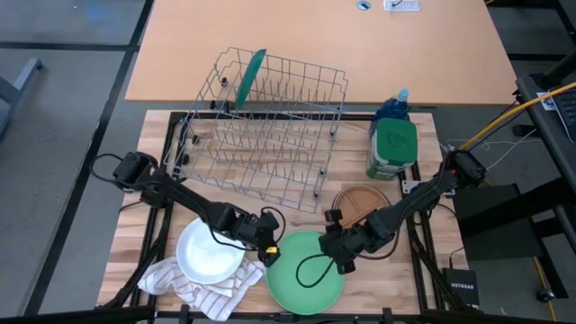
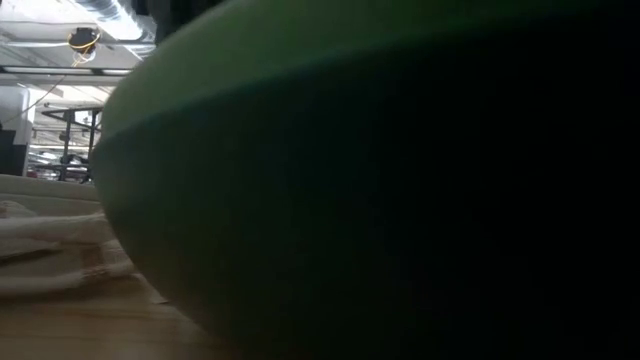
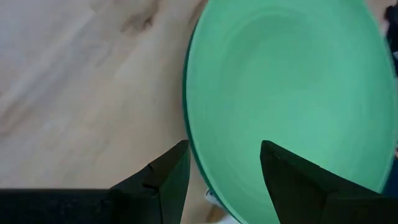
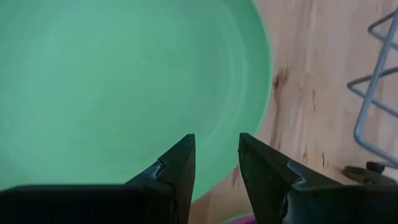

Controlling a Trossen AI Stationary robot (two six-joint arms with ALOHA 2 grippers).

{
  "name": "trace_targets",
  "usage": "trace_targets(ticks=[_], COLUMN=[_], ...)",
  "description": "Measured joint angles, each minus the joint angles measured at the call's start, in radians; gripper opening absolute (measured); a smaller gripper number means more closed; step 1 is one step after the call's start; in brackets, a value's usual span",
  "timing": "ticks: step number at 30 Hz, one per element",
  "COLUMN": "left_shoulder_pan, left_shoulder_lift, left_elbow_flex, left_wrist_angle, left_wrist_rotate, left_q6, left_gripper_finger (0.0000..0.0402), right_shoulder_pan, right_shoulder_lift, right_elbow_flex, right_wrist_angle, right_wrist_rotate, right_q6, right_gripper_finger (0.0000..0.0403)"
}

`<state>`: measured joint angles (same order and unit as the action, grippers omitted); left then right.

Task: Sort dishes
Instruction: Put the green plate in the dish rack

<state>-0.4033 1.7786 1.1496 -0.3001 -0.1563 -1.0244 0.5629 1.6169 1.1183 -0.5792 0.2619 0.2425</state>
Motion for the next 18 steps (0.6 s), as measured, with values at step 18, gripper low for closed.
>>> trace_targets(ticks=[18], left_shoulder_pan=[0.026], left_shoulder_lift=[0.091], left_elbow_flex=[0.000], left_wrist_angle=[-0.001], left_wrist_rotate=[0.021], left_q6=[-0.058], left_gripper_finger=[0.0184], right_shoulder_pan=[0.000], right_shoulder_lift=[0.000], right_elbow_flex=[0.000], right_wrist_angle=[0.015], right_wrist_rotate=[0.000], right_q6=[0.000], right_gripper_finger=[0.0127])
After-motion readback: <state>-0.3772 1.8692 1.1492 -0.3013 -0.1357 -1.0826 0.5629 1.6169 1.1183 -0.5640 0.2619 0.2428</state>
